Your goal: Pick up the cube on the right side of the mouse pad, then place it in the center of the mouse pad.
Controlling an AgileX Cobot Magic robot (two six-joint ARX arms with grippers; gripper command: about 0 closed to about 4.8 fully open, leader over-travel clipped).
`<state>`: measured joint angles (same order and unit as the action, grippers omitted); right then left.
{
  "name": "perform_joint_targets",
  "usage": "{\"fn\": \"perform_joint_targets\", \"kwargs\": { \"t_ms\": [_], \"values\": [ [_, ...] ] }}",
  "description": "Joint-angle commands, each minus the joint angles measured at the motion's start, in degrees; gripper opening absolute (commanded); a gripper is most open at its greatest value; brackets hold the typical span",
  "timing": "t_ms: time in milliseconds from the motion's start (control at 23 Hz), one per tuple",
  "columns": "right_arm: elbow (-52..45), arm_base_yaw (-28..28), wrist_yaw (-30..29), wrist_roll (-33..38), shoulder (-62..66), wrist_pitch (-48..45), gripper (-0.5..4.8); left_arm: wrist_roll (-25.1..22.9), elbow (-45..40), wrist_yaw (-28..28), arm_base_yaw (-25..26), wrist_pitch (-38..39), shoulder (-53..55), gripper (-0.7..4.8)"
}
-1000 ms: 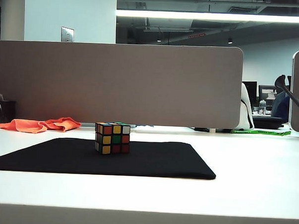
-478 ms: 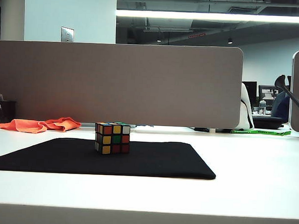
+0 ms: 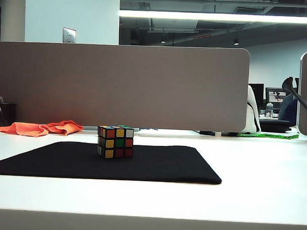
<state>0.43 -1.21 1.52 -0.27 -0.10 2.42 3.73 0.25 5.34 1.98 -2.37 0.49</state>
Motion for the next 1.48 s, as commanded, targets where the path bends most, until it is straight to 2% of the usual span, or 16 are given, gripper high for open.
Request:
{"fn": "perform_joint_targets", "kwargs": {
  "t_ms": [43, 174, 1479],
  "values": [
    [-0.09, -0.07, 0.24, 0.24, -0.02, -0.94, -0.06, -0.46, 0.17, -0.22, -1.57, -0.68, 0.04, -0.06],
    [-0.09, -0.07, 0.24, 0.24, -0.02, -0.94, -0.06, -0.72, 0.17, -1.62, -3.56, -0.66, 0.04, -0.06],
    [-0.09, -0.09, 0.24, 0.24, -0.02, -0.92, -0.06, -0.68, 0.17, -1.57, -3.50, 1.49, 0.02, -0.05]
  ]
}}
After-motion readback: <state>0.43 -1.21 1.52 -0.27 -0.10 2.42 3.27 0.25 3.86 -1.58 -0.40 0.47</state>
